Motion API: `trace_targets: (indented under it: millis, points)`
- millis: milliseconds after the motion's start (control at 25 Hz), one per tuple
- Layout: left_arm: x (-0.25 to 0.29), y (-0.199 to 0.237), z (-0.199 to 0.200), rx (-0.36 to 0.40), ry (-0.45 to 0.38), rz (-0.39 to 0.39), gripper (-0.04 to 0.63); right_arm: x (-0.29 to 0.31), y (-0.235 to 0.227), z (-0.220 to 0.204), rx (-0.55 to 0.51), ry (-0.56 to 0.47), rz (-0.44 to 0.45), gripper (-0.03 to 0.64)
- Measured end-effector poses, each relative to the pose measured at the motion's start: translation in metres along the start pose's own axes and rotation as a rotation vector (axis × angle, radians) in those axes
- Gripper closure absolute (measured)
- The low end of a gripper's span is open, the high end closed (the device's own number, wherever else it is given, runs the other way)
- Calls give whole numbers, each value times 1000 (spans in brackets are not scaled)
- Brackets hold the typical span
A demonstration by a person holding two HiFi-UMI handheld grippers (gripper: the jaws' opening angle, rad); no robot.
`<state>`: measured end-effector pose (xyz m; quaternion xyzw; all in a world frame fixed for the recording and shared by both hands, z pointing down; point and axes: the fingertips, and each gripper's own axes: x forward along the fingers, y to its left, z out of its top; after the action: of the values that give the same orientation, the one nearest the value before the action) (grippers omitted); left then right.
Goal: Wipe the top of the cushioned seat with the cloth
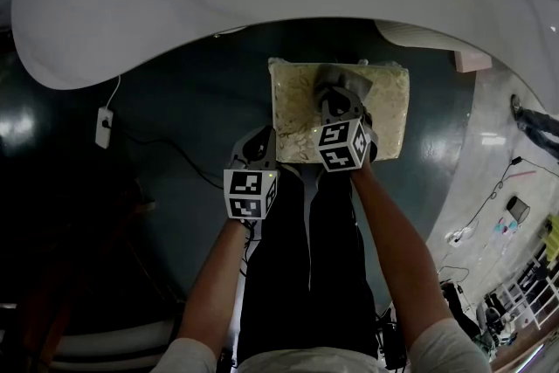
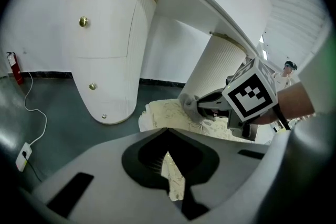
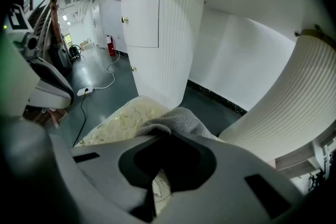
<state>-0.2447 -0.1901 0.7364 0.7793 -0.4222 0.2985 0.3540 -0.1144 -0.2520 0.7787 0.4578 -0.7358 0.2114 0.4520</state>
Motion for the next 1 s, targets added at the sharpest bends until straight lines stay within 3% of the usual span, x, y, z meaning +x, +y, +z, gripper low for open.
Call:
trace_targets:
  millis: [1000]
  points:
    - [-27,41,10,27,11,-36,583,18,55,40,-14,0,20,603]
